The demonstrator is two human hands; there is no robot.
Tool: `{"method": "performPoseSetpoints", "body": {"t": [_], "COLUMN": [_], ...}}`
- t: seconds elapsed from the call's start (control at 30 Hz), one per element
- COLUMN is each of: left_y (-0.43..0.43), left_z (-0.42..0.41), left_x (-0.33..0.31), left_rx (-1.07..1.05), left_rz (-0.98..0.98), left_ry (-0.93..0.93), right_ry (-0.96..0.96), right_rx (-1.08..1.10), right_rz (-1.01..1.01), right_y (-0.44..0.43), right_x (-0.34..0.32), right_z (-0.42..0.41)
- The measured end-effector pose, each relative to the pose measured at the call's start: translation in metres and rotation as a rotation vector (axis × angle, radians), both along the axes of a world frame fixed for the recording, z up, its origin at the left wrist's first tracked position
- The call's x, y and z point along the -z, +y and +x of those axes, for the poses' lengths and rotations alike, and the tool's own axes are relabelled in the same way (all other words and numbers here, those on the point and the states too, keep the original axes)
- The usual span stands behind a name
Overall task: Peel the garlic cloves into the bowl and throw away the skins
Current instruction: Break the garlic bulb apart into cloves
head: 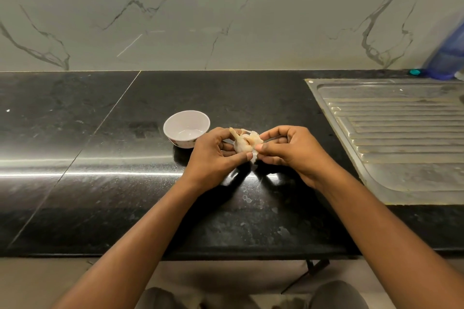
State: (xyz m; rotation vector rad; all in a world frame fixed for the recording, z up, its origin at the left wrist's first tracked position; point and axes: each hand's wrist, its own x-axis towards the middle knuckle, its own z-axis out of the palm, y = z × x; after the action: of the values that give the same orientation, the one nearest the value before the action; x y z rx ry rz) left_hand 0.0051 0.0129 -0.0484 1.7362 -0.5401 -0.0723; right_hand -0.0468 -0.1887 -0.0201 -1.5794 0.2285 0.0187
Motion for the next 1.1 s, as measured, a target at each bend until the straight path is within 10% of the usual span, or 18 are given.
{"method": "performPoseSetpoints", "body": {"t": [0.4,1.1], "left_y": [0.003,0.006], "left_z": [0.002,0.003], "left_x": [0.0,0.0], "left_rx": [-0.027,0.036], "left_rz": [-0.013,-0.035], "left_ry": [0.011,-0.005], "right_ry": [-0.137,-0.278], "right_rx": [-0.015,-0.075], "right_rz": [-0.729,-0.692], "right_y": [-0.013,0.0], "right_x": [-0.002,-0.007], "right_z": [0.002,0.018]}}
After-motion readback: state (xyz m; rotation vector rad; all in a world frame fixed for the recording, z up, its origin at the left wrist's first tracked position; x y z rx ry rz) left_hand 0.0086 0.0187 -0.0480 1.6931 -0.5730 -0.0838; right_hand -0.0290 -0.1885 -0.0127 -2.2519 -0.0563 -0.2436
